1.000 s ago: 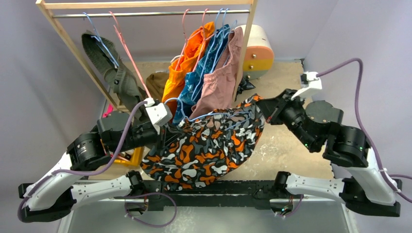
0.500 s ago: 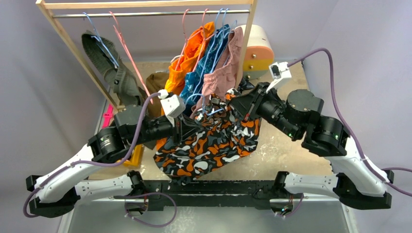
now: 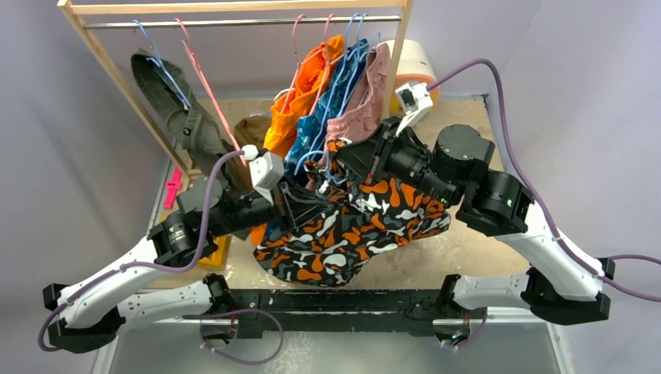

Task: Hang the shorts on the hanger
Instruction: Hang the shorts on the hanger.

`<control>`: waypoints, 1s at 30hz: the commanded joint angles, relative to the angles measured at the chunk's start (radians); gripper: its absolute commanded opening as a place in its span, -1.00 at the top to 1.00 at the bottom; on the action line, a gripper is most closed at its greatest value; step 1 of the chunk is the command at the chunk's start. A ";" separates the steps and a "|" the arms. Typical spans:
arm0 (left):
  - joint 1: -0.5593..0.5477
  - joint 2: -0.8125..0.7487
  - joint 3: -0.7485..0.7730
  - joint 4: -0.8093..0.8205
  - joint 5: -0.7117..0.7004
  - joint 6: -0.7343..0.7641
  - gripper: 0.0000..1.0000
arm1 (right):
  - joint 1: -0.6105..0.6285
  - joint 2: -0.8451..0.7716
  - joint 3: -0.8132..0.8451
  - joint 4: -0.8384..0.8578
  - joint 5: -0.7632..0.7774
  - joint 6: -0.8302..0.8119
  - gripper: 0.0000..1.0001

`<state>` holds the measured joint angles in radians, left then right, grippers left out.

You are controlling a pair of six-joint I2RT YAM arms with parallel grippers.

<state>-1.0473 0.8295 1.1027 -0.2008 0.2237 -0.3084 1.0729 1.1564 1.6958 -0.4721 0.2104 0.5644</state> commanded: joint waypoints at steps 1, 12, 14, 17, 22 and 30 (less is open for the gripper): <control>0.001 -0.055 -0.022 0.197 -0.024 -0.034 1.00 | 0.003 -0.025 0.001 0.116 -0.157 -0.030 1.00; 0.002 -0.104 -0.114 0.361 -0.066 -0.089 1.00 | 0.003 -0.071 -0.081 0.152 -0.382 -0.086 0.93; 0.002 -0.092 -0.105 0.369 -0.054 -0.093 1.00 | 0.003 -0.057 -0.080 0.147 -0.441 -0.104 0.63; 0.002 -0.088 -0.105 0.383 -0.052 -0.093 1.00 | 0.002 -0.047 -0.069 0.131 -0.488 -0.126 0.27; 0.001 -0.108 -0.151 0.455 -0.055 -0.122 1.00 | 0.003 -0.029 -0.017 0.068 -0.490 -0.172 -0.13; 0.002 -0.133 -0.188 0.510 -0.025 -0.171 1.00 | 0.002 -0.092 0.012 0.073 -0.384 -0.253 -0.32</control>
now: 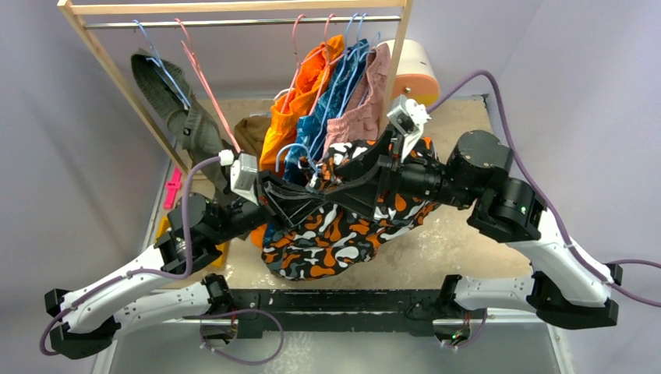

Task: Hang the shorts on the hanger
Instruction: Hang the shorts on the hanger.

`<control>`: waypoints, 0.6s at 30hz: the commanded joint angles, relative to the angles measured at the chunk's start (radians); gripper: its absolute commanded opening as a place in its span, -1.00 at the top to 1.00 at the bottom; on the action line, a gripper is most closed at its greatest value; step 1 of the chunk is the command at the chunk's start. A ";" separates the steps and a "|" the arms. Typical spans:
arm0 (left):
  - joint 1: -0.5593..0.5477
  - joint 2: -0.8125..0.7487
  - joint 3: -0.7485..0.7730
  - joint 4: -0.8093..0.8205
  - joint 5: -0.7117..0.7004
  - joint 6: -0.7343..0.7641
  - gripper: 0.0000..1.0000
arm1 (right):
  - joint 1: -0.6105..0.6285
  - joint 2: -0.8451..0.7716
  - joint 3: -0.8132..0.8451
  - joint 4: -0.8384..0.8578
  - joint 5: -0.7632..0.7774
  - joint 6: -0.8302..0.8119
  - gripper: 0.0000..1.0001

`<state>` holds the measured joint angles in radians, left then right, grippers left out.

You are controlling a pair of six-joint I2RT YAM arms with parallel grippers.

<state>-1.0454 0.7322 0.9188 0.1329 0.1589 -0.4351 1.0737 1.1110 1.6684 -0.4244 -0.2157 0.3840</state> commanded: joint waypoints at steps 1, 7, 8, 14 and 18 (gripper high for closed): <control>-0.001 -0.041 -0.013 0.189 0.041 -0.048 1.00 | 0.002 -0.051 0.041 0.026 0.034 -0.082 -0.33; -0.001 -0.062 -0.038 0.259 0.040 -0.073 1.00 | 0.002 -0.042 0.057 0.005 0.005 -0.113 -0.40; 0.000 -0.063 -0.038 0.270 0.038 -0.076 1.00 | 0.002 -0.037 0.058 0.000 -0.003 -0.114 -0.42; 0.000 -0.051 -0.048 0.346 0.036 -0.096 1.00 | 0.002 0.004 0.080 -0.019 -0.059 -0.124 -0.49; 0.000 -0.055 -0.054 0.359 0.030 -0.094 1.00 | 0.002 -0.038 0.070 0.028 -0.045 -0.142 -0.50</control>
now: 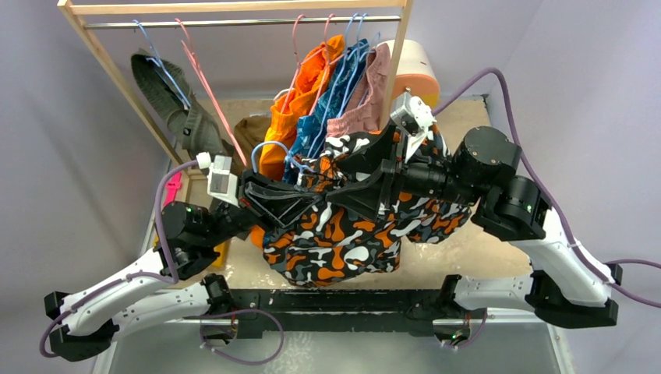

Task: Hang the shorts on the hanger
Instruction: Hang the shorts on the hanger.

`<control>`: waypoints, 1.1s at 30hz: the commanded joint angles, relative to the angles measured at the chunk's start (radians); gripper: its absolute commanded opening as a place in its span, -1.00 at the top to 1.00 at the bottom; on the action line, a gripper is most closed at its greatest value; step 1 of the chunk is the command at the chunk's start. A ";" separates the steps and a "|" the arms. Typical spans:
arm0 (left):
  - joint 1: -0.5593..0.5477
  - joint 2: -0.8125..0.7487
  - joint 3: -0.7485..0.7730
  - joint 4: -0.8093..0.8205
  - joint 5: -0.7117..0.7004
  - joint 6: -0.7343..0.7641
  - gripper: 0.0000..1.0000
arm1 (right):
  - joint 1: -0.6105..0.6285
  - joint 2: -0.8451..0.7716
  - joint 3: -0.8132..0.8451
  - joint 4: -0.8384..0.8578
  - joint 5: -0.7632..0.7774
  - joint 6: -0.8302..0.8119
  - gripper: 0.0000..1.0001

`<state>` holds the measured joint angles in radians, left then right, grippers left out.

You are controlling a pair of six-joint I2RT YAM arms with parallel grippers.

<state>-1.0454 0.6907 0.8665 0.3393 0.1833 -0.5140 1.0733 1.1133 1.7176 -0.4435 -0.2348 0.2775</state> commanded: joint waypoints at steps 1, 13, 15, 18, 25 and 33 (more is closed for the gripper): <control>0.000 -0.018 -0.003 0.152 0.003 -0.014 1.00 | 0.003 -0.058 0.010 0.067 -0.031 -0.039 -0.50; 0.000 -0.056 -0.016 0.070 0.069 -0.044 1.00 | 0.002 -0.101 0.073 0.105 0.042 -0.086 -0.51; 0.000 -0.053 -0.008 0.032 0.105 -0.054 1.00 | 0.002 -0.076 0.106 0.083 0.050 -0.103 -0.50; -0.001 -0.044 0.010 -0.043 0.150 -0.060 1.00 | 0.002 -0.037 0.148 0.051 0.050 -0.127 -0.48; 0.000 -0.029 0.062 -0.193 0.202 -0.028 1.00 | 0.002 0.075 0.220 -0.064 -0.057 -0.188 -0.47; -0.001 -0.014 0.106 -0.246 0.224 0.007 1.00 | 0.002 0.129 0.216 -0.153 -0.156 -0.218 -0.36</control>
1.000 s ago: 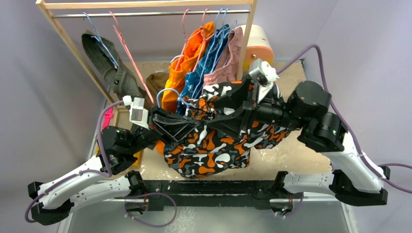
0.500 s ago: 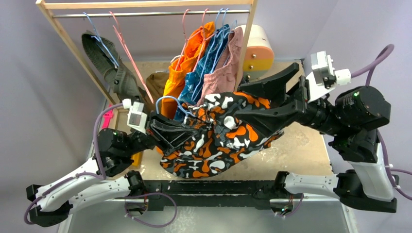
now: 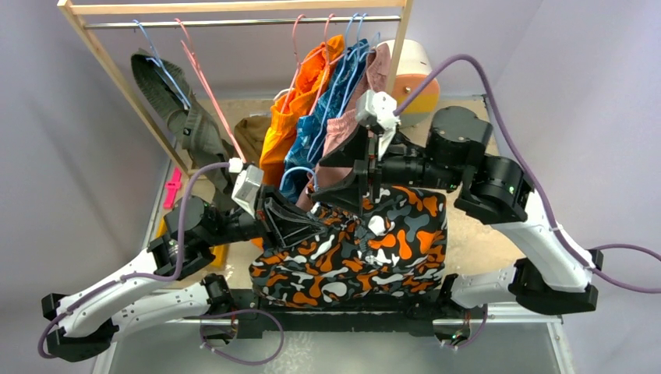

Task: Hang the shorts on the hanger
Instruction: Hang the shorts on the hanger.

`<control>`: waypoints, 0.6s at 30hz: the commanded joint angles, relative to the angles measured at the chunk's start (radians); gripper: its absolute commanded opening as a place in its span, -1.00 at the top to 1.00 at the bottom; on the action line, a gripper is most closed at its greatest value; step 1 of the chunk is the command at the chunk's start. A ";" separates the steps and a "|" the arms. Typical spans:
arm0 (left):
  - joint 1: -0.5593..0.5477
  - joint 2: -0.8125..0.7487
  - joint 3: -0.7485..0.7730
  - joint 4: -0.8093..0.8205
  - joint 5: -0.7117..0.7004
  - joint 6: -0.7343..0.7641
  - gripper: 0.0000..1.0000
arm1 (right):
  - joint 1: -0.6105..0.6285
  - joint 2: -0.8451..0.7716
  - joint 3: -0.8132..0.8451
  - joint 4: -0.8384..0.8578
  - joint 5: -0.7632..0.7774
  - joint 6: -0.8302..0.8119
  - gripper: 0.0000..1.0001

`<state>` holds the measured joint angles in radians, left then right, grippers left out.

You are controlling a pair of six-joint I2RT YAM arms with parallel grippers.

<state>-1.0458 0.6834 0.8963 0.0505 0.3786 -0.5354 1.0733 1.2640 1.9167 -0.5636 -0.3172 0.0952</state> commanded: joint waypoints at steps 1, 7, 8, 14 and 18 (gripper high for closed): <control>0.000 -0.004 0.078 0.040 0.032 0.030 1.00 | 0.002 -0.025 0.009 -0.034 -0.075 -0.035 -0.35; 0.000 0.003 0.097 0.023 0.043 0.051 1.00 | 0.003 -0.031 -0.023 -0.057 -0.114 -0.031 -0.11; 0.000 0.006 0.100 0.020 0.046 0.054 1.00 | 0.002 -0.031 -0.026 -0.059 -0.127 -0.031 -0.07; 0.000 0.029 0.120 0.006 0.065 0.066 1.00 | 0.002 -0.021 -0.034 -0.055 -0.189 -0.025 0.11; 0.000 0.043 0.128 0.009 0.074 0.066 1.00 | 0.002 -0.014 -0.041 -0.046 -0.200 -0.026 0.31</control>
<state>-1.0454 0.7250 0.9630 -0.0128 0.4286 -0.4862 1.0733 1.2461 1.8854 -0.6361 -0.4679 0.0765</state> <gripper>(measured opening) 0.031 0.403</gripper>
